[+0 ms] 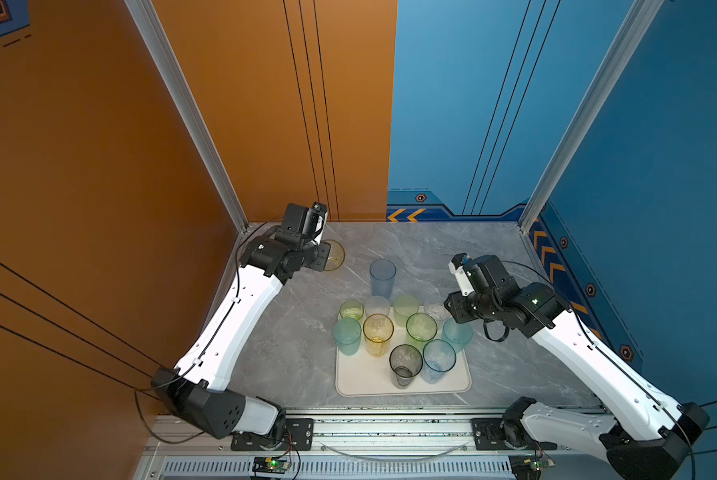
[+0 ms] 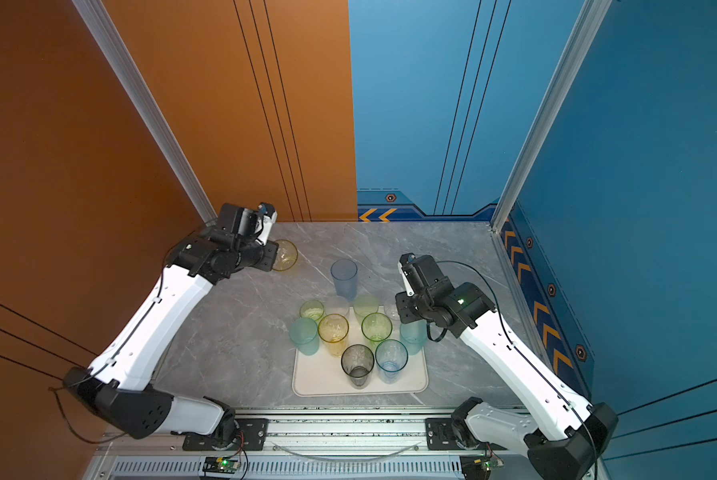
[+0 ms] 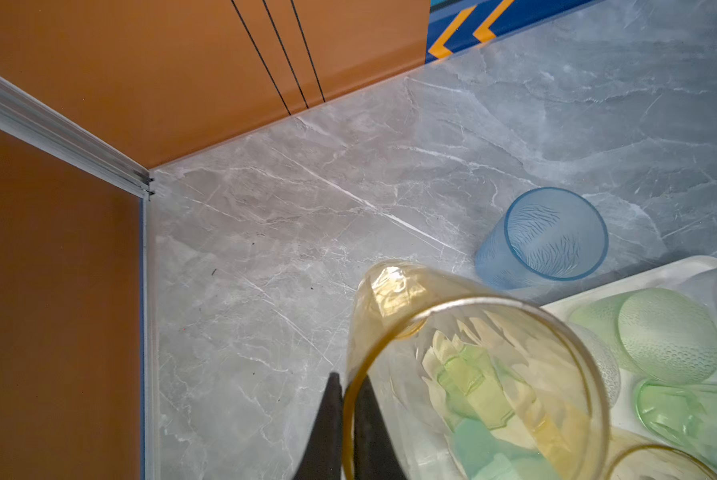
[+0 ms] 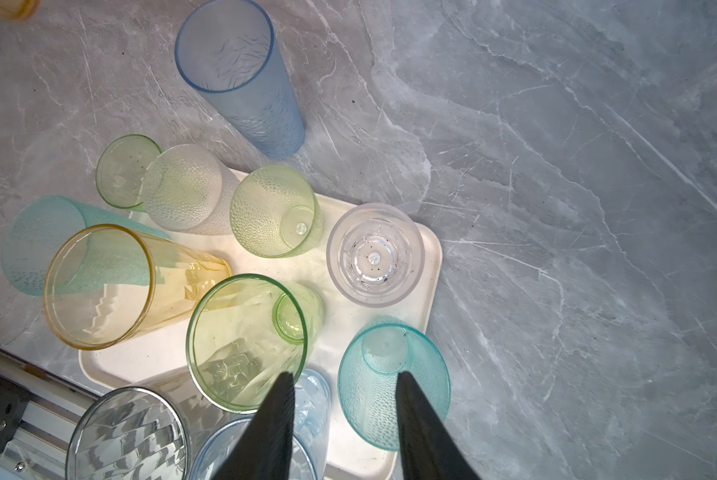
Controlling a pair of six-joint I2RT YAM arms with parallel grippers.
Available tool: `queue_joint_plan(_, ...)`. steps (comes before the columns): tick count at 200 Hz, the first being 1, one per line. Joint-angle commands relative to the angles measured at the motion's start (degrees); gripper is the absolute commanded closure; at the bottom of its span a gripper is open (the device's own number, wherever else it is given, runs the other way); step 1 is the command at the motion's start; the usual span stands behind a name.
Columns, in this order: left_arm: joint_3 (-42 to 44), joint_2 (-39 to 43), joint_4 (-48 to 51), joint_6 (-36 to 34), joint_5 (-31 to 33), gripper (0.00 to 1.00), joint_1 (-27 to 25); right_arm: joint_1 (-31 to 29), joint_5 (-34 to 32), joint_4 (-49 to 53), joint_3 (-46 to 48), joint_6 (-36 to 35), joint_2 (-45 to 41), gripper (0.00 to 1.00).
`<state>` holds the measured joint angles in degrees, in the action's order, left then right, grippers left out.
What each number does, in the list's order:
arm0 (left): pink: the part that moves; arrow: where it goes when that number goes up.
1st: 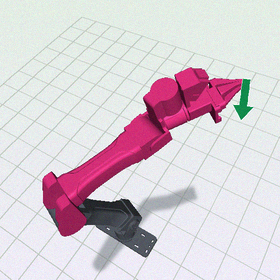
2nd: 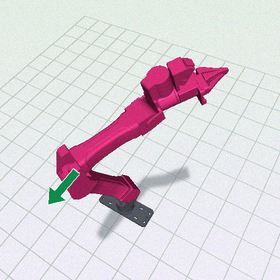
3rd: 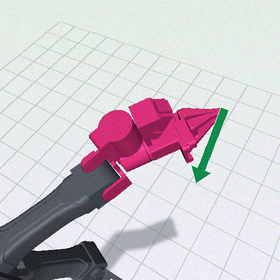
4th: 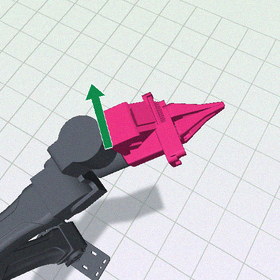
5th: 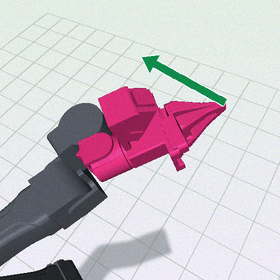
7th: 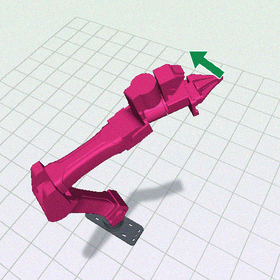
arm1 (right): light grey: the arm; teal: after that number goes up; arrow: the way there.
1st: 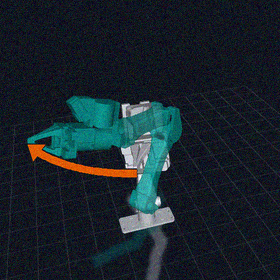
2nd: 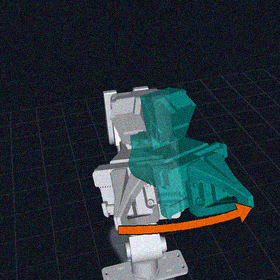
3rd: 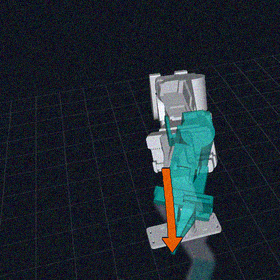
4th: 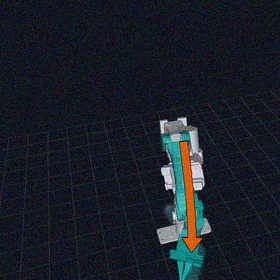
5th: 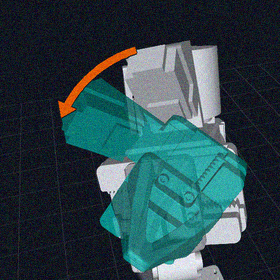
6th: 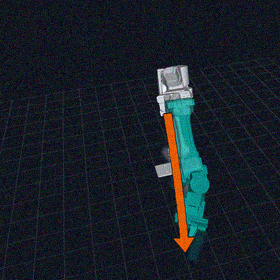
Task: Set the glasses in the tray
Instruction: 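Lift the yellow glass with the left gripper and carry it over the tray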
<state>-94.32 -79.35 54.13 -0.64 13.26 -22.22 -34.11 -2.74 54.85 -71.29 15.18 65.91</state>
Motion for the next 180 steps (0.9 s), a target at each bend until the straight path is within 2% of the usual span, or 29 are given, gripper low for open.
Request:
queue_joint_plan(1,0.7,5.7,3.5,-0.2,3.0,0.96,-1.8,-0.2,1.2,-1.2,0.5,-0.8,0.8,0.6)
queue_joint_plan(36,-0.5,11.7,8.5,0.8,3.0,0.95,-4.2,0.1,1.2,-2.1,0.7,-1.3,0.8,0.6)
queue_joint_plan(83,-3.0,15.3,16.4,2.6,1.6,0.95,-9.2,1.1,2.0,-3.0,1.0,-1.7,0.5,0.6)
queue_joint_plan(129,-3.8,15.6,21.8,5.3,-0.7,0.95,-15.6,2.0,2.9,-5.1,1.4,-1.6,-0.1,0.6)
queue_joint_plan(180,1.1,14.8,23.4,9.9,-2.7,0.95,-22.8,3.7,4.5,-7.2,2.0,-0.9,-0.5,0.6)
